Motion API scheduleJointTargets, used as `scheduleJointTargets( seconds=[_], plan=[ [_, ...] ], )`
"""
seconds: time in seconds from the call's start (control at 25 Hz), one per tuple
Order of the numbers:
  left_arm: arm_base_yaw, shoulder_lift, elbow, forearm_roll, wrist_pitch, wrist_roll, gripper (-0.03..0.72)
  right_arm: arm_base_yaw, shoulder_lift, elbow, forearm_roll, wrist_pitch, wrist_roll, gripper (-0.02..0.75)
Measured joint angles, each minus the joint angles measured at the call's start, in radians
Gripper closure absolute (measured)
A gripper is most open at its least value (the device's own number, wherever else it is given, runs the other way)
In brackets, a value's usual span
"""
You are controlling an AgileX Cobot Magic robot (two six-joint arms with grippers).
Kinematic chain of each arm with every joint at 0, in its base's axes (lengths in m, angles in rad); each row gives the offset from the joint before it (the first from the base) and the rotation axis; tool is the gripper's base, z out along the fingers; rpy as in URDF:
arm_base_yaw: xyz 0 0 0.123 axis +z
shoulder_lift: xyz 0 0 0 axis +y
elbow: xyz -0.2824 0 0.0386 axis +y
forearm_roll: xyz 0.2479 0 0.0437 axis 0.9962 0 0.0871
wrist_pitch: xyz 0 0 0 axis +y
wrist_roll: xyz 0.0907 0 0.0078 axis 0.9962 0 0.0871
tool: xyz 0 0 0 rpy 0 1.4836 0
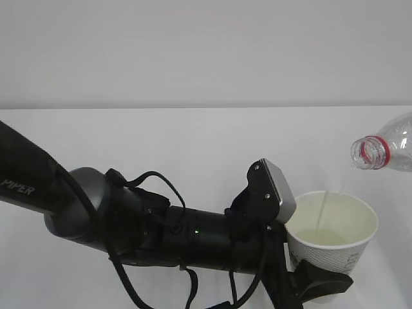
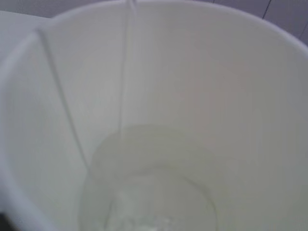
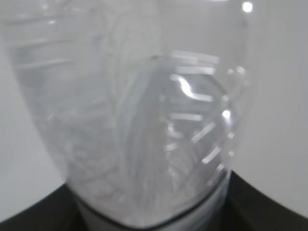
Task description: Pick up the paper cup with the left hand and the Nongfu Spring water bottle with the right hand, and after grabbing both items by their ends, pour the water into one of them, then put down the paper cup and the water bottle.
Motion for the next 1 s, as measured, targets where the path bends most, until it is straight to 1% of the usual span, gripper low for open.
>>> scheduleJointTargets(
  seconds=[1.0],
  plan=[
    [0.0,0.0,0.0,0.0,0.001,0.0,0.145,0.0,0.0,0.0,0.0,0.0,-0.001,0.337]
  ],
)
